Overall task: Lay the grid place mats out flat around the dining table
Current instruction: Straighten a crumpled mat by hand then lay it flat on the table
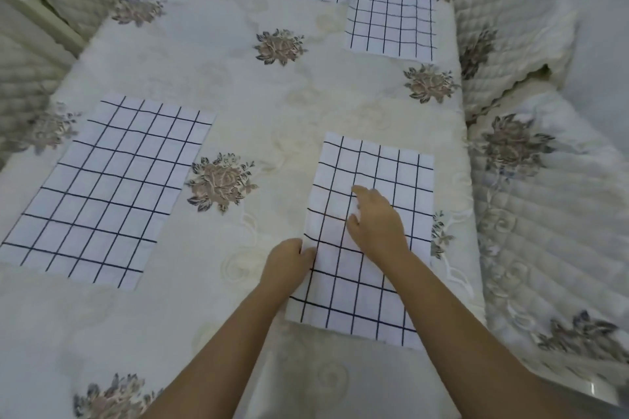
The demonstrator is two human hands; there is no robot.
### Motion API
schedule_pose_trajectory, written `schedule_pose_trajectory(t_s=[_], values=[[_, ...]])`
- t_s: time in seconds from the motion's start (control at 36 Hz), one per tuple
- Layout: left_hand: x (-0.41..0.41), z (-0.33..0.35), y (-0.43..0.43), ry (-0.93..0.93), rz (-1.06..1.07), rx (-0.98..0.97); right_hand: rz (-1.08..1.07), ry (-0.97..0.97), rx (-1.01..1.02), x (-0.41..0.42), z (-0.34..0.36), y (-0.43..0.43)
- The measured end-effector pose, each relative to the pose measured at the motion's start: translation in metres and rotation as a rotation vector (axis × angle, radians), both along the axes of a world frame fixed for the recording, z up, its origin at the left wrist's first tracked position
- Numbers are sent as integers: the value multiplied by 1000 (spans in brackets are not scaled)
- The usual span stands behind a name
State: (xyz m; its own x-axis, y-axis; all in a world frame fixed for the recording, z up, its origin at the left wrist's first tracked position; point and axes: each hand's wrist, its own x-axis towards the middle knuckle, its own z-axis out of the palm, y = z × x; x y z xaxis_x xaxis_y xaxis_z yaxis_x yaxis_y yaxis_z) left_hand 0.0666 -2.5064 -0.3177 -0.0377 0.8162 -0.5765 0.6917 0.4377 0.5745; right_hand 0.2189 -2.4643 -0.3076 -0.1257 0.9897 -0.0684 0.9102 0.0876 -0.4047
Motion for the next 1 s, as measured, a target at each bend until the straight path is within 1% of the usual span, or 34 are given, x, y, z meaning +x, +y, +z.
schedule_pose_trajectory(t_s=[0.06,0.14,0.19,0.25,0.36,0.44,0.56,0.69,0.75,0.83,0.89,0.92,0.97,1.0], values=[[-3,1,2,50,-5,19,-227,104,-43,24,0,-10],[-4,2,2,117,7,42,-508,197,-146,55,0,-24],[-5,3,0,124,29,70,-642,258,-220,71,2,-34],[-7,2,-5,133,29,110,-710,297,-289,83,0,-41],[-10,-4,-17,208,-23,202,-743,301,-347,91,-8,-47],[-11,-9,-22,235,-55,224,-751,283,-368,91,-13,-48],[-10,-11,-21,189,-39,221,-768,261,-406,89,-9,-46],[-8,-10,-20,128,61,198,-778,271,-429,86,-2,-45],[-7,-8,-21,155,66,216,-797,285,-436,86,-1,-44],[-7,-8,-24,228,16,256,-782,279,-431,86,-2,-45],[-8,-7,-27,302,-16,351,-786,207,-398,83,-2,-48],[-10,-8,-29,354,-56,430,-788,121,-358,80,-1,-50],[-13,-18,-35,458,-141,570,-751,-58,-212,67,1,-56],[-14,-22,-39,471,-181,616,-689,-102,-118,59,0,-60]])
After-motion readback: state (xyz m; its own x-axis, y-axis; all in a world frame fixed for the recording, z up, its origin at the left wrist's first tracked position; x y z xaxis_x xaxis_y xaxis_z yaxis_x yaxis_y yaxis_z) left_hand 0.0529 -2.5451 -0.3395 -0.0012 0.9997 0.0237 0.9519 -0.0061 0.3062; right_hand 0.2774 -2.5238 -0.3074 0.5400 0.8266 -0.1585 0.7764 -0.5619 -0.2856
